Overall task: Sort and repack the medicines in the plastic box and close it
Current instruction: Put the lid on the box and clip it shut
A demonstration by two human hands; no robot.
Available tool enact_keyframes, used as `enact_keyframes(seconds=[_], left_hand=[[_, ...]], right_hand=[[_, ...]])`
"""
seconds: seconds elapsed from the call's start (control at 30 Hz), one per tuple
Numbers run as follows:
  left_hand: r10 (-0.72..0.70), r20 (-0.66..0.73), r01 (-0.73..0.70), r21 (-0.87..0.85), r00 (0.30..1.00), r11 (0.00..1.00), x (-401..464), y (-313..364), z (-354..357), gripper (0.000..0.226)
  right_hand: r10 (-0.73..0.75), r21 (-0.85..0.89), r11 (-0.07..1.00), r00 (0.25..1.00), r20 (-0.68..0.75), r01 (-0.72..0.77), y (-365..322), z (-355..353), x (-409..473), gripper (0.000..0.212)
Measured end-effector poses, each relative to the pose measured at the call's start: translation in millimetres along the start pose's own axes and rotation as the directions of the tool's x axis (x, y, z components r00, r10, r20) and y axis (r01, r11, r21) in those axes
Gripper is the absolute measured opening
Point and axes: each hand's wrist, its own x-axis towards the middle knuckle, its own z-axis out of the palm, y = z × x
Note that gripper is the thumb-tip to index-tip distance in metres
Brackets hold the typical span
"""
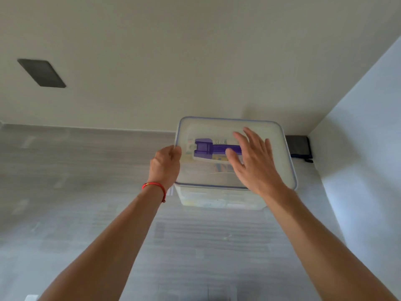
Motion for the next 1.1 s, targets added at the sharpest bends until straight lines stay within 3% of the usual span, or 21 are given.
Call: enact_keyframes(seconds=[0.07,0.17,0.3,0.4,0.47,0.57,0.6,0.67,0.87,1.1], left_hand=[[-0.033,0.004,0.033,-0.041,0.999,0.999,3,0,-2,0.046],[-0.080,0.004,0.080,-0.072,0.997,0.994,4,6,0,0.046],[-0.096,-0.010,0.096,-0.062,0.995,0.993,0,11,-1,0.043],[0.131,0.008,-0.131,0.120,0.991,0.984,-12,8,-2,0.024],[0.401,0.110,-0.416,0.254,0.909,0.873,-33,3,4,0.056],[0.630,0.360,-0.721,0.438,0.688,0.537,-58,-10,15,0.078],[0.648,0.405,-0.750,0.499,0.645,0.434,-61,-15,17,0.080],[0.677,0.423,-0.760,0.564,0.602,0.323,-60,-21,17,0.080],[0.759,0.337,-0.728,0.639,0.556,0.249,-57,-30,28,0.074],[0.802,0.266,-0.726,0.630,0.535,0.275,-57,-31,30,0.068]], right_hand=[[-0.071,0.018,0.997,0.993,0.089,0.070,8,-5,-29,0.085],[-0.102,-0.159,0.976,0.958,0.269,0.149,34,-13,-53,0.113],[-0.131,-0.363,0.896,0.931,0.340,0.258,48,-11,-59,0.113],[-0.172,-0.302,0.901,0.895,0.412,0.312,55,-15,-53,0.108],[-0.198,-0.253,0.907,0.870,0.452,0.338,63,-22,-49,0.106],[-0.273,-0.368,0.846,0.906,0.324,0.387,64,-19,-56,0.101],[-0.295,-0.413,0.826,0.918,0.264,0.384,63,-16,-60,0.099],[-0.322,-0.473,0.800,0.930,0.178,0.368,62,-8,-67,0.095],[-0.352,-0.534,0.779,0.934,0.060,0.328,63,4,-73,0.088],[-0.339,-0.483,0.819,0.940,0.029,0.310,60,2,-74,0.083]])
